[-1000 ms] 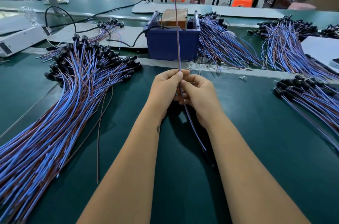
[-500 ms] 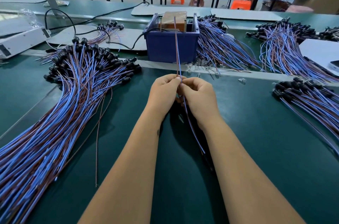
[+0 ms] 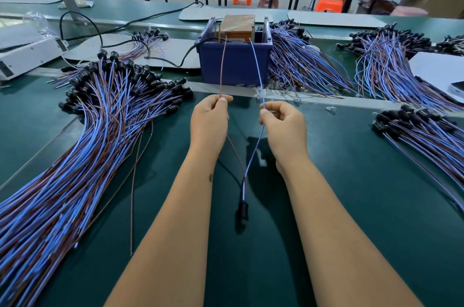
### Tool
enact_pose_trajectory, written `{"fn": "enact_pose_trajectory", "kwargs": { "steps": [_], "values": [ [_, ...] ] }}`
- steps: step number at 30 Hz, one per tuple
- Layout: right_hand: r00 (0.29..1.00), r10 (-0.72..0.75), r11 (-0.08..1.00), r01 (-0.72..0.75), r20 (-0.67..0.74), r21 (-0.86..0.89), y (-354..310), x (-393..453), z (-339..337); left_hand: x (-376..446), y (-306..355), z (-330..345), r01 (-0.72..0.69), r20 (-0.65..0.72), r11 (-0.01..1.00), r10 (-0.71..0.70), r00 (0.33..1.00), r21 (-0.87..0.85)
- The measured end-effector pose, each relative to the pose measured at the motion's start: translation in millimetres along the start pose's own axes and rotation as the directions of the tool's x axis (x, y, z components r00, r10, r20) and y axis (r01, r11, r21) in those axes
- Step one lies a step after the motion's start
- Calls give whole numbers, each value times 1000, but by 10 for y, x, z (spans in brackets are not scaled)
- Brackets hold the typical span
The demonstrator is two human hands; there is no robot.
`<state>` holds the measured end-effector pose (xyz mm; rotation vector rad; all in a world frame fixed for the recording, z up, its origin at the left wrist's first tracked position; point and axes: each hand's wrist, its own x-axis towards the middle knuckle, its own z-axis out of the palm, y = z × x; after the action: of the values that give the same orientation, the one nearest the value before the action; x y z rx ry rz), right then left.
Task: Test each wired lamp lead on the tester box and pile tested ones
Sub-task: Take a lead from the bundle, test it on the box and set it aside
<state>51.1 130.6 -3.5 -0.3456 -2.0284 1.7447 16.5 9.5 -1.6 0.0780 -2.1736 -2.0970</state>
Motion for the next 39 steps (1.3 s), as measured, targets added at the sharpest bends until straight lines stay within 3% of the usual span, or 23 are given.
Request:
{"fn": "enact_pose_trajectory", "kwargs": {
  "steps": [7, 28, 39],
  "values": [
    [1000, 8, 998, -9, 13, 59, -16, -7, -20, 37, 16, -74, 23, -49, 998, -26, 998, -50],
    [999, 38, 998, -38, 0, 44, -4, -13, 4, 71, -38, -84, 10, -107, 999, -5, 994, 47],
    [997, 74, 994, -72, -29, 82, 9, -4, 30, 121, -55, -83, 59, -131, 997, -66, 989, -56]
  ]
}}
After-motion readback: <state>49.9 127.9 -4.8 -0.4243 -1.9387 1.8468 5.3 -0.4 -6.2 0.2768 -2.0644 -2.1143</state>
